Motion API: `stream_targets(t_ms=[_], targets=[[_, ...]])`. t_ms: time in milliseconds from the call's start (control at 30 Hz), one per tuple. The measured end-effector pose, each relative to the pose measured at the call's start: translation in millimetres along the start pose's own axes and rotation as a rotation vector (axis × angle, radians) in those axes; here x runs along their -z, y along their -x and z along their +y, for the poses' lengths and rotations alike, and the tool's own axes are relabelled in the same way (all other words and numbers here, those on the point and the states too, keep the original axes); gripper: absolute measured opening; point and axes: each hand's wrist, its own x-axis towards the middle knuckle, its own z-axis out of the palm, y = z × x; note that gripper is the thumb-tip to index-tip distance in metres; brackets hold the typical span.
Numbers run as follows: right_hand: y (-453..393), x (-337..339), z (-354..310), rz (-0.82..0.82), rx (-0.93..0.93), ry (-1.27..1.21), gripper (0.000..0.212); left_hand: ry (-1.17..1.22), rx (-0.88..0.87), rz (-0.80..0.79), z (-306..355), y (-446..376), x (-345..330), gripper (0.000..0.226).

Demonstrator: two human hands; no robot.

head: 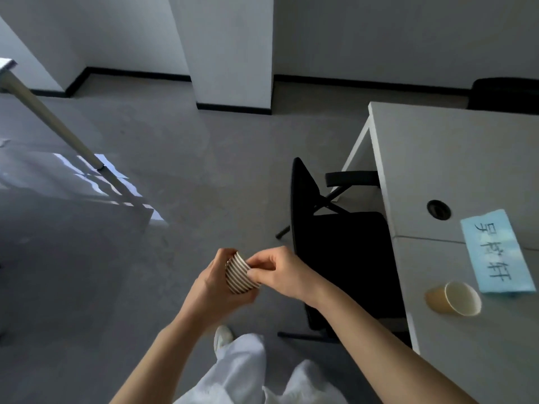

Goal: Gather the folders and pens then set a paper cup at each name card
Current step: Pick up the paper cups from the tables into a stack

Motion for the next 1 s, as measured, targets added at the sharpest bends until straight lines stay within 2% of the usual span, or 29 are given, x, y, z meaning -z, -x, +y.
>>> stream_targets(t_ms=[233,433,700,1000], targets=[[-87,-45,-56,0.091,-0.003,-0.016,0.024,-0.046,-0.043,-0.059,-44,-76,94,0.063],[-139,-40,-80,0.198,-0.009,0.021,0.02,0.001,-0.055,-0.054,-56,-128,120,0.062],[-229,37,-95,0.324,-0.021,-0.025,0.014,-0.03,-0.121,-0.122,-35,-255,126,0.066],[-339,184,-113,0.506,-0.069,-0.144,0.017,-0.063,-0.172,-0.182,43,-441,109,0.067]])
